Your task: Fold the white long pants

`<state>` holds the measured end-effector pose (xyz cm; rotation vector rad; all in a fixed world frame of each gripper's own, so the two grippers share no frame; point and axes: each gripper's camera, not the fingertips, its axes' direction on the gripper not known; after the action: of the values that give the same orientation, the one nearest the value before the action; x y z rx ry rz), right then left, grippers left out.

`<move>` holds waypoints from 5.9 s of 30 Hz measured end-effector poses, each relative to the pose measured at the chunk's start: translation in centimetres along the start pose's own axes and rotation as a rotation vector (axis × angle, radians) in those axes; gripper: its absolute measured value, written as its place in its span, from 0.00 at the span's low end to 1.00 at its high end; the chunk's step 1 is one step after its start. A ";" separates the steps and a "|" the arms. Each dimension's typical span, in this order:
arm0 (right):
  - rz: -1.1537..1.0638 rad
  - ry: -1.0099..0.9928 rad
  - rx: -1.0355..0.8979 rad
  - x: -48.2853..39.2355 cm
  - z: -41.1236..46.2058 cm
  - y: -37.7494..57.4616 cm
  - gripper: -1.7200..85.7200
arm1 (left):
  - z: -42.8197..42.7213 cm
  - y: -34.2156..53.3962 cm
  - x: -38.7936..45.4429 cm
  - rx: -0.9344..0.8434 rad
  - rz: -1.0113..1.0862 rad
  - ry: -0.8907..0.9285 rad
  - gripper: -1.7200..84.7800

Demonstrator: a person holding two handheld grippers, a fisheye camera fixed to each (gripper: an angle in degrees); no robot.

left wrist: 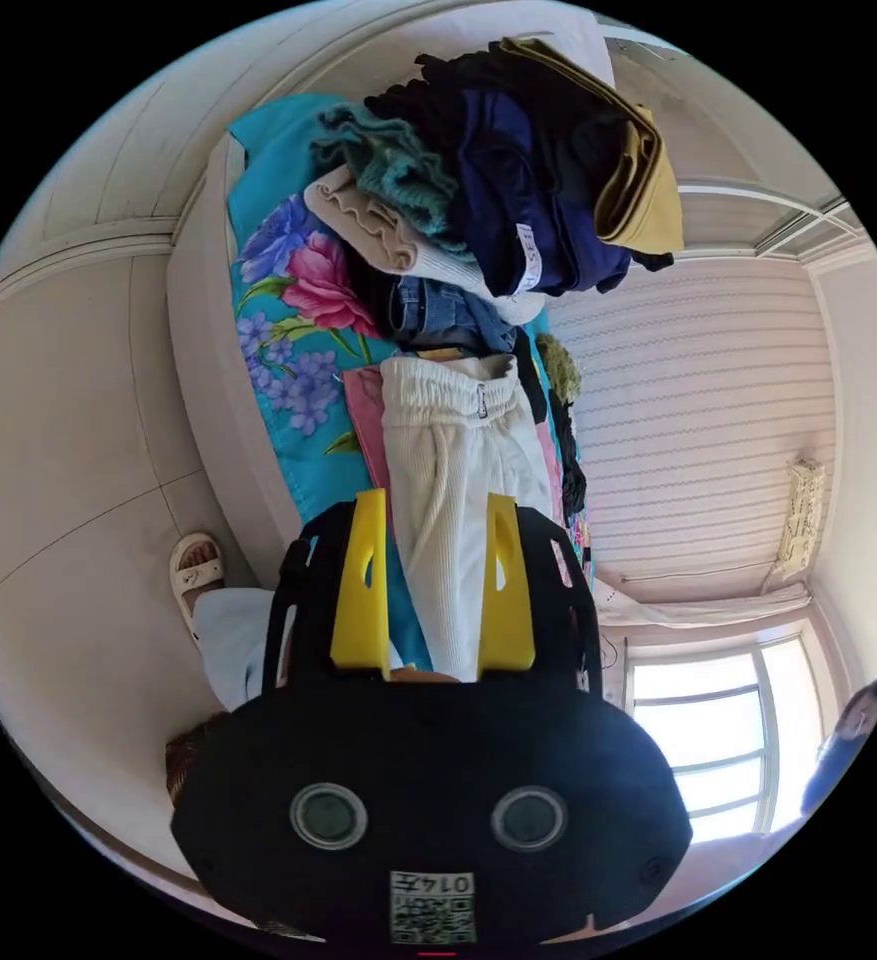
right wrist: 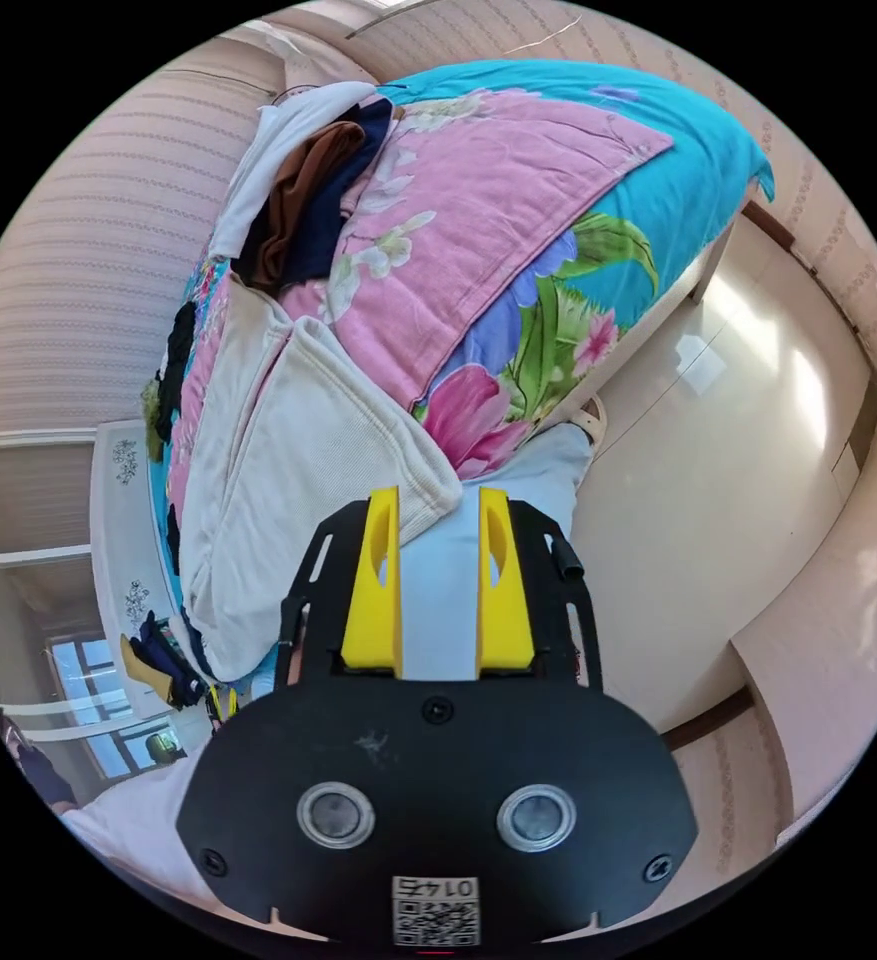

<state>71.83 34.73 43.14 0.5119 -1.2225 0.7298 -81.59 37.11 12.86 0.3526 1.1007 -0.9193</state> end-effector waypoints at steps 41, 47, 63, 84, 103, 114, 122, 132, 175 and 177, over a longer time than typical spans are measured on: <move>-0.187 -0.365 0.136 -11.1 10.9 -11.6 0.11 | 15.0 -8.2 8.3 -0.058 0.142 0.093 0.11; -0.075 -0.418 0.209 -9.3 14.7 -13.7 0.15 | 19.9 -8.3 4.8 -0.091 0.056 0.130 0.18; -0.149 -0.588 0.230 -10.9 19.6 -17.8 0.05 | 27.4 -8.9 4.6 -0.022 0.011 0.162 0.07; -0.192 -0.008 0.313 0.9 22.3 0.8 0.08 | 20.3 11.7 -0.1 -0.266 0.534 -0.236 0.09; -1.685 0.609 -0.434 -38.6 68.6 17.8 0.10 | 55.8 37.9 17.9 -0.735 1.840 -0.624 0.11; -1.628 0.423 -0.392 -38.9 66.4 17.0 0.03 | 60.1 40.1 16.9 -0.814 1.832 -0.570 0.01; -1.484 0.329 -0.425 -41.4 64.0 8.8 0.02 | 65.5 36.0 19.6 -0.796 1.695 -0.575 0.01; -1.215 0.249 -0.452 -36.2 65.4 -0.3 0.04 | 69.8 33.4 14.4 -0.813 1.513 -0.550 0.02; -0.191 -0.122 0.229 15.3 25.4 -11.6 0.03 | 49.9 54.8 13.1 -1.049 1.970 -0.407 0.01; -0.184 -0.131 0.244 15.8 26.8 -10.8 0.03 | 49.8 54.2 12.9 -1.043 1.971 -0.428 0.01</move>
<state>64.98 12.12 66.03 0.8739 -1.1951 0.7003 -7.11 30.83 13.78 0.1783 0.2862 1.2612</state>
